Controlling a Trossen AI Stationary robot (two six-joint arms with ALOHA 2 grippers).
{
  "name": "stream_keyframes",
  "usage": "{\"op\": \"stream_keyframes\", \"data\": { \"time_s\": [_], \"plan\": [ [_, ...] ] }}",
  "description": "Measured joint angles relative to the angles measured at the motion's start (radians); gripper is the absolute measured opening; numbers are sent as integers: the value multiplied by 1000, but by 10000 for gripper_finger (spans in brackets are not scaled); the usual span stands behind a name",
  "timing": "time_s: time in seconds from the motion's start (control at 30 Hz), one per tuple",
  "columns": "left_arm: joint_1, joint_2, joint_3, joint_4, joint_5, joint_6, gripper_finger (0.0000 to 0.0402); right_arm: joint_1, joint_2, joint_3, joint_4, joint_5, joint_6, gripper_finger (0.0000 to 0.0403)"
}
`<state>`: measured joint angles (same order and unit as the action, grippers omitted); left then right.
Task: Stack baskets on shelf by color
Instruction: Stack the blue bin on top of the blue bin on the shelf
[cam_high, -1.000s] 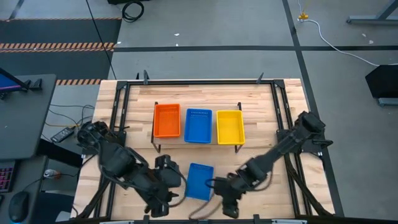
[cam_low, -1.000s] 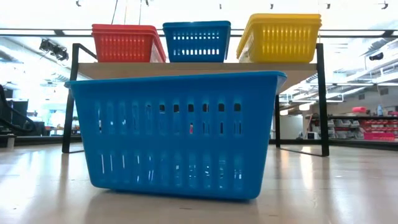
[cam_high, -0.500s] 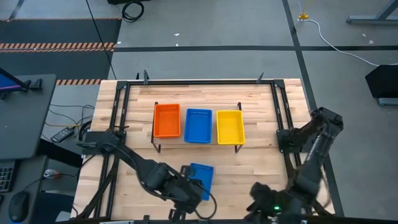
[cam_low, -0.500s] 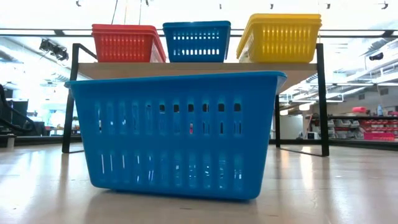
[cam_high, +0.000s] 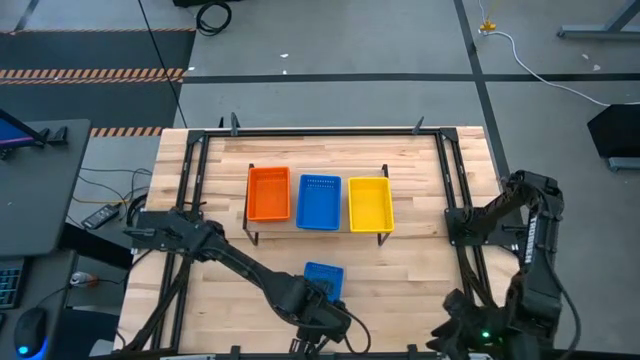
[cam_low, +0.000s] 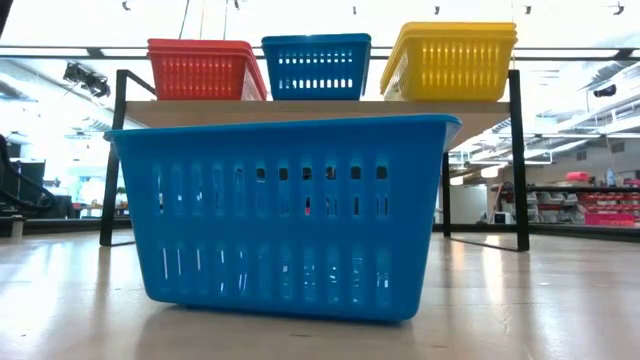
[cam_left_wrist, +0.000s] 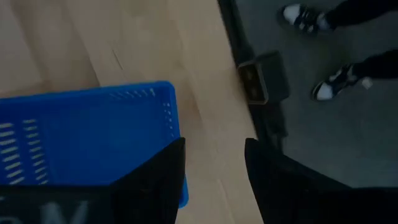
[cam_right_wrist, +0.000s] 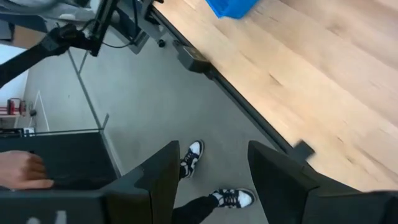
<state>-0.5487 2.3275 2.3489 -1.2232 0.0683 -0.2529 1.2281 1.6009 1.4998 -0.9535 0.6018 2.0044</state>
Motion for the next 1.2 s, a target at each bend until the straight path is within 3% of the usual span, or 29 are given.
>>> {"op": "stream_keyframes", "data": {
  "time_s": [0.3, 0.67, 0.77, 0.93, 1.2],
  "plan": [
    [-2, 123, 0, -7, -25, -2, 174, 41, 1, 0, -28, 0, 88, 197],
    [2, 201, 0, 59, -76, -71, 170, 44, 2, 0, -6, -1, 82, 197],
    [3, 214, -1, 71, -94, -132, 143, 44, 2, 0, -18, -18, 82, 197],
    [7, 215, 1, 71, -106, -133, 24, 47, 2, 0, -41, -56, 60, 197],
    [30, 117, 0, -26, -107, -160, 5, 47, 2, 0, -81, -68, 30, 197]
  ]
}}
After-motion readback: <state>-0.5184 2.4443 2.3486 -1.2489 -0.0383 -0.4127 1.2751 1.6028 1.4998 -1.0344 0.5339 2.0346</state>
